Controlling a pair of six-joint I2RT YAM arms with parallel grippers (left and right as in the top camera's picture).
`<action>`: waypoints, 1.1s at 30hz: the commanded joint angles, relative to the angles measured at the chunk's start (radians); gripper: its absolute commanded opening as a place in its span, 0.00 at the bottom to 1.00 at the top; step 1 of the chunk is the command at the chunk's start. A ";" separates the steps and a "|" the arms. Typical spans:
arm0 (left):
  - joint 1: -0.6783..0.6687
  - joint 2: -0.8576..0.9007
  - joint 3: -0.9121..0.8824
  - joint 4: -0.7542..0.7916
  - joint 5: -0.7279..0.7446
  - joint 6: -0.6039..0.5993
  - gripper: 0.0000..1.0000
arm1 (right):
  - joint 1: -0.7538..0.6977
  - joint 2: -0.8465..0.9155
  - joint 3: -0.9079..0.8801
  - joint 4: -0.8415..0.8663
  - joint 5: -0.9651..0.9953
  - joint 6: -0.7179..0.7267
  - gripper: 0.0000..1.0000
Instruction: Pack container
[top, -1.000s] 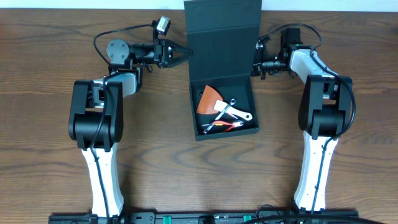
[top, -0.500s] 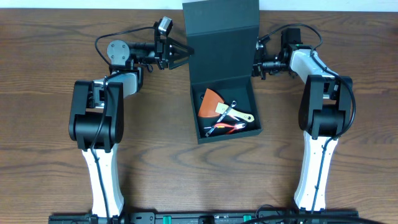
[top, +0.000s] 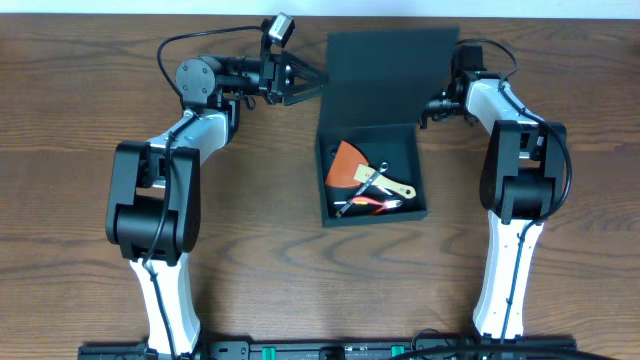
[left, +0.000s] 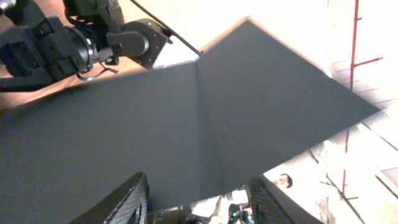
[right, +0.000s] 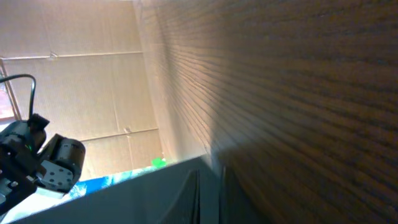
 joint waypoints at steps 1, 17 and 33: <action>0.002 -0.027 0.015 0.014 0.000 -0.009 0.53 | 0.005 -0.024 0.006 -0.003 -0.016 -0.019 0.01; -0.041 -0.037 0.014 0.014 0.000 -0.024 0.59 | 0.000 -0.024 0.006 -0.011 -0.039 -0.038 0.01; -0.042 -0.217 0.014 0.014 0.000 -0.048 0.60 | -0.010 -0.024 0.006 -0.011 -0.078 -0.042 0.02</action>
